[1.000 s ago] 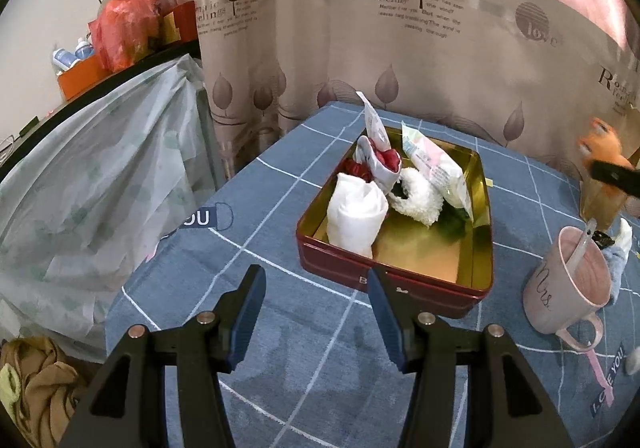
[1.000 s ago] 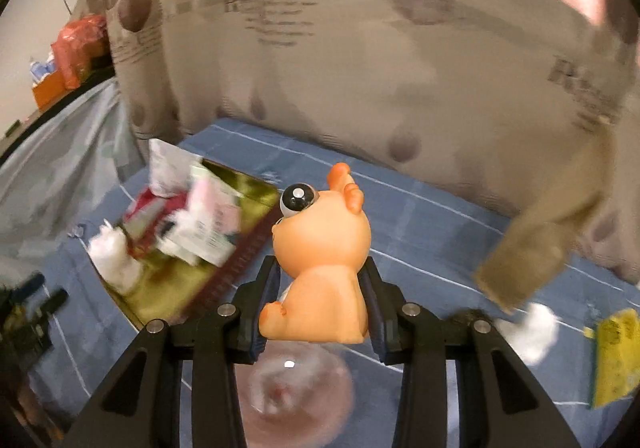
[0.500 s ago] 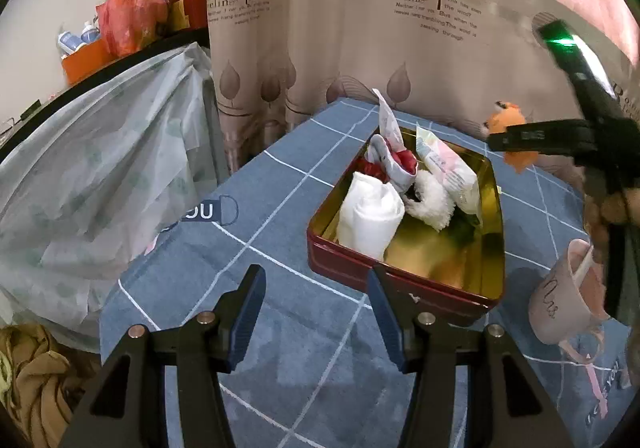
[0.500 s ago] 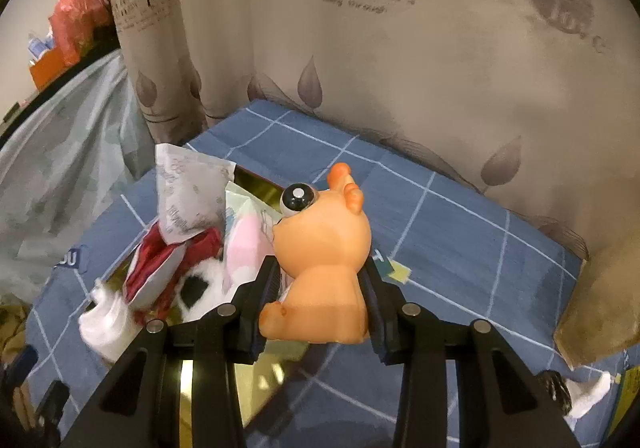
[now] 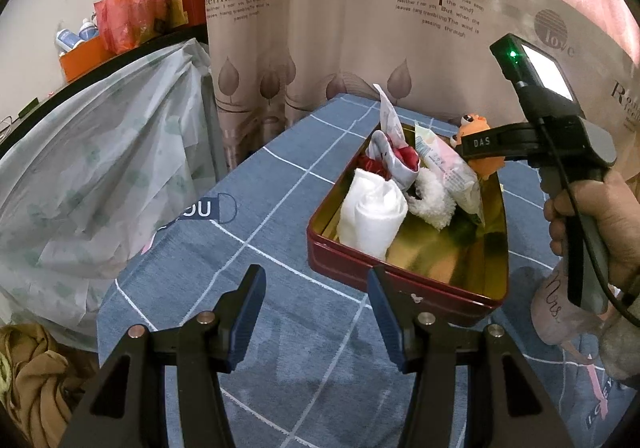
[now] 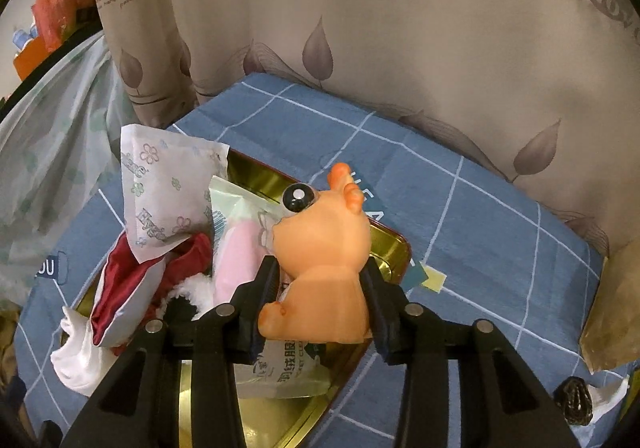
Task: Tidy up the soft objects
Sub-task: 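Carry the orange toy figure into the tin tray and open the right tool, then grasp the white cloth on the table with the right tool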
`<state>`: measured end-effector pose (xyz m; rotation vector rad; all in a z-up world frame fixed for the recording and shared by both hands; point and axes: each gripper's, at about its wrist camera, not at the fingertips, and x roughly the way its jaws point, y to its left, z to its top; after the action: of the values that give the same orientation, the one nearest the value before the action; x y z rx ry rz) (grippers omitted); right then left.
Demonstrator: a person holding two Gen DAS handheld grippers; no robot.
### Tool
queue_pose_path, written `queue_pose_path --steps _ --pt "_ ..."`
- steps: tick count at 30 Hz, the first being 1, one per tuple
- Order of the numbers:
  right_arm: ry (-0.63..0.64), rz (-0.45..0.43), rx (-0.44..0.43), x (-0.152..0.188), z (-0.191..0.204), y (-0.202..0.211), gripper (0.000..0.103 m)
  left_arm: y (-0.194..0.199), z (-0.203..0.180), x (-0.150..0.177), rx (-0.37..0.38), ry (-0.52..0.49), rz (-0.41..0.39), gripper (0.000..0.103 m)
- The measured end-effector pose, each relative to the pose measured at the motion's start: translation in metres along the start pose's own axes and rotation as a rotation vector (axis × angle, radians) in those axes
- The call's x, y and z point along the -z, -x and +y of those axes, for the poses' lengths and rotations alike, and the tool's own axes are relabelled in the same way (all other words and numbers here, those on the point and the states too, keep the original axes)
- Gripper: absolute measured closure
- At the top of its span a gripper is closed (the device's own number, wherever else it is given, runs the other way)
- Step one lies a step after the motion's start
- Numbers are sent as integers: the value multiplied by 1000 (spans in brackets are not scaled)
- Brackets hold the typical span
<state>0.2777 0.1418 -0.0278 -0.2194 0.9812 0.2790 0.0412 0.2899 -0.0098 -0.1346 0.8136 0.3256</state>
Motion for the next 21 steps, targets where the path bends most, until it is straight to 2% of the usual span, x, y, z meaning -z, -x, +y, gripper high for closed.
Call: queue_pose_path --steps 4,6,10,14,16,21 --pt "-31 8 -4 1 -5 -2 55 0 0 0 1 1 0 49" --pt "-53 3 -32 1 -8 1 45 0 0 0 -1 2 -1 49" --pt "-69 -13 -63 1 -10 15 44 0 -1 0 -3 2 -4 49" --pt "-62 -48 -96 12 -12 50 44 0 0 0 -1 -1 -12 49" --pt "-60 -67 -103 24 -17 73 40 0 1 1 -1 3 -7 49" --pt "-69 -116 -67 71 -50 126 36 1 3 1 -5 6 -10 49"
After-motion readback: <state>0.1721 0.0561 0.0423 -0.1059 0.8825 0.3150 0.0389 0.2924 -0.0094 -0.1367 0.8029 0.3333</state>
